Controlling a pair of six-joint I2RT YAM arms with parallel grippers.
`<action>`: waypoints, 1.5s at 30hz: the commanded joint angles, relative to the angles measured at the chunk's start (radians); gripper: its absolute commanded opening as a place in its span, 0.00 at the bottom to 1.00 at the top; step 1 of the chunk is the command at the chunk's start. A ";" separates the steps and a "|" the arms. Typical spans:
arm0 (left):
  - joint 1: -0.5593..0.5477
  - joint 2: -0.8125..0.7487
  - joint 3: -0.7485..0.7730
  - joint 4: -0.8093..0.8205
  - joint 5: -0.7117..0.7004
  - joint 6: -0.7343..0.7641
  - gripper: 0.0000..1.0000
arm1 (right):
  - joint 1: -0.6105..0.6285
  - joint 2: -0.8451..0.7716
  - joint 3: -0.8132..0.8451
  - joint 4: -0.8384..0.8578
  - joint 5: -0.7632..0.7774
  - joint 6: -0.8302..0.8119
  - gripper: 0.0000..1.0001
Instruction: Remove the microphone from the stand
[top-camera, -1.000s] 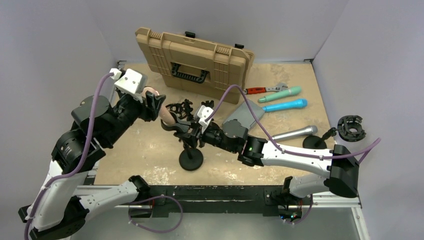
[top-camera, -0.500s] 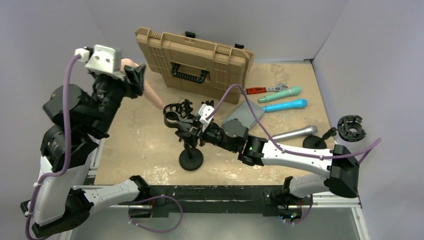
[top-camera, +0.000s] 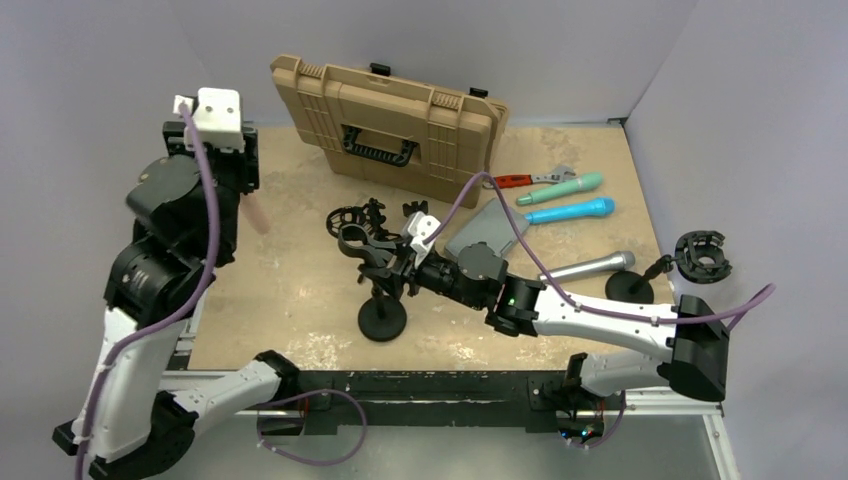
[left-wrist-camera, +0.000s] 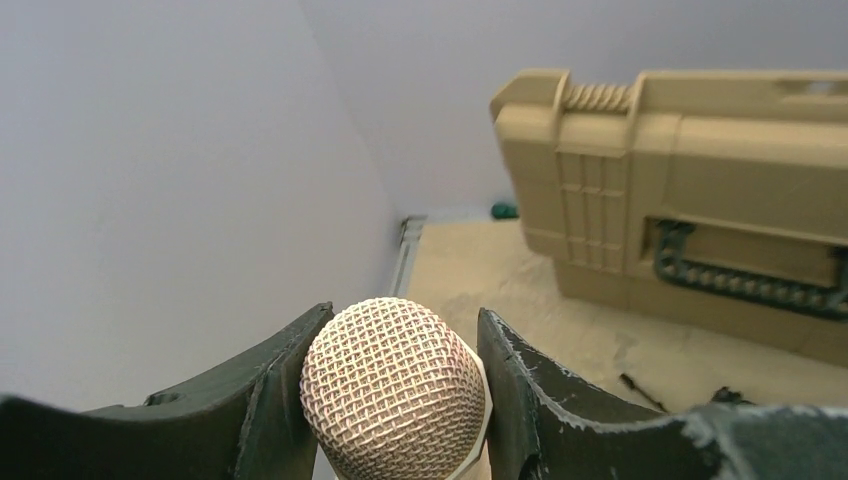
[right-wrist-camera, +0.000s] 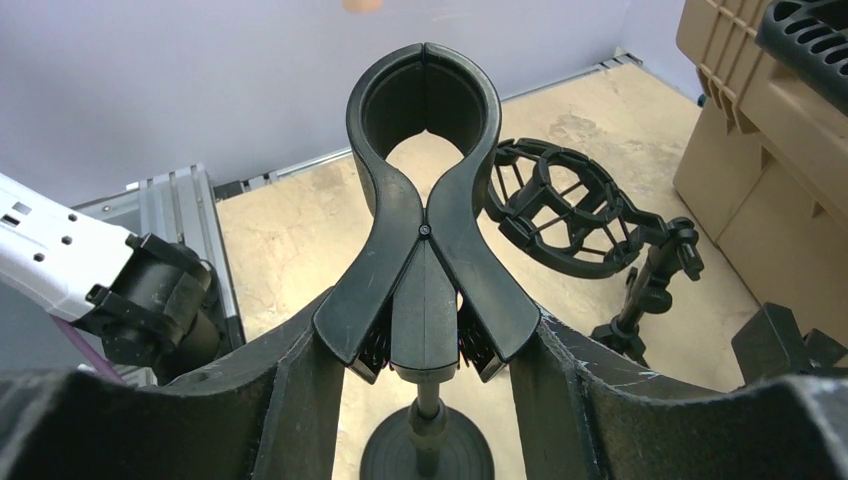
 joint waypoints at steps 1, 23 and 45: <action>0.148 0.049 -0.117 -0.067 0.094 -0.152 0.00 | -0.006 -0.051 -0.037 -0.023 0.069 -0.020 0.00; 0.414 0.669 -0.224 -0.110 0.433 -0.409 0.00 | -0.006 -0.056 -0.053 -0.084 0.028 -0.073 0.00; 0.419 0.857 -0.186 -0.169 0.561 -0.482 0.48 | -0.006 -0.075 0.011 -0.170 0.109 -0.014 0.61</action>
